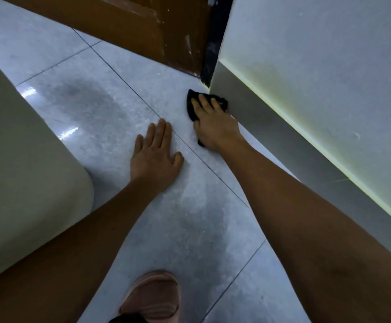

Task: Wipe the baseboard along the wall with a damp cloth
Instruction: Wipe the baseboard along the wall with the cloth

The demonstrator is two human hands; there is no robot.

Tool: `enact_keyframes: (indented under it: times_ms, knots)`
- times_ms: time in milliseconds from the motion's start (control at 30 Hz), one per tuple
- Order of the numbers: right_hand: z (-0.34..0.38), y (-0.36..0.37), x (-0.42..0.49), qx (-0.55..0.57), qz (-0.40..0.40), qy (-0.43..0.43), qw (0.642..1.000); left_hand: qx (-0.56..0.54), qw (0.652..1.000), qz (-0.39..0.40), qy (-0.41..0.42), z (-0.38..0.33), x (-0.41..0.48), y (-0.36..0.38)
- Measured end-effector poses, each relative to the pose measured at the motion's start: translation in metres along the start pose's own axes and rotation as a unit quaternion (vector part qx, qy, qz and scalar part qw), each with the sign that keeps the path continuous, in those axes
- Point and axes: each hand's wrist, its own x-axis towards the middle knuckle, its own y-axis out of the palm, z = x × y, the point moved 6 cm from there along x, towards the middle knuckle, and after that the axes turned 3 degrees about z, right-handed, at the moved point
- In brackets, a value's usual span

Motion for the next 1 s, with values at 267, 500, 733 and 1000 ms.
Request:
enact_keyframes:
  times_ms: [267, 500, 733, 1000]
  knots:
    - [-0.074, 0.032, -0.133, -0.025, 0.014, 0.026, 0.999, -0.026, 0.998, 0.022, -0.054, -0.020, -0.002, -0.002]
    - [-0.154, 0.041, -0.252, -0.138, 0.123, 0.033, 0.982, 0.023, 0.988, 0.071, 0.137, -0.136, -0.038, 0.030]
    - [-0.132, 0.064, -0.245, 0.032, 0.018, 0.112, 0.993, 0.094, 0.959, 0.087, 0.254, -0.166, -0.067, 0.057]
    - [-0.192, 0.101, -0.347, 0.035, -0.009, 0.283, 0.958, 0.098, 0.957, 0.109, 0.251, -0.185, -0.078, 0.060]
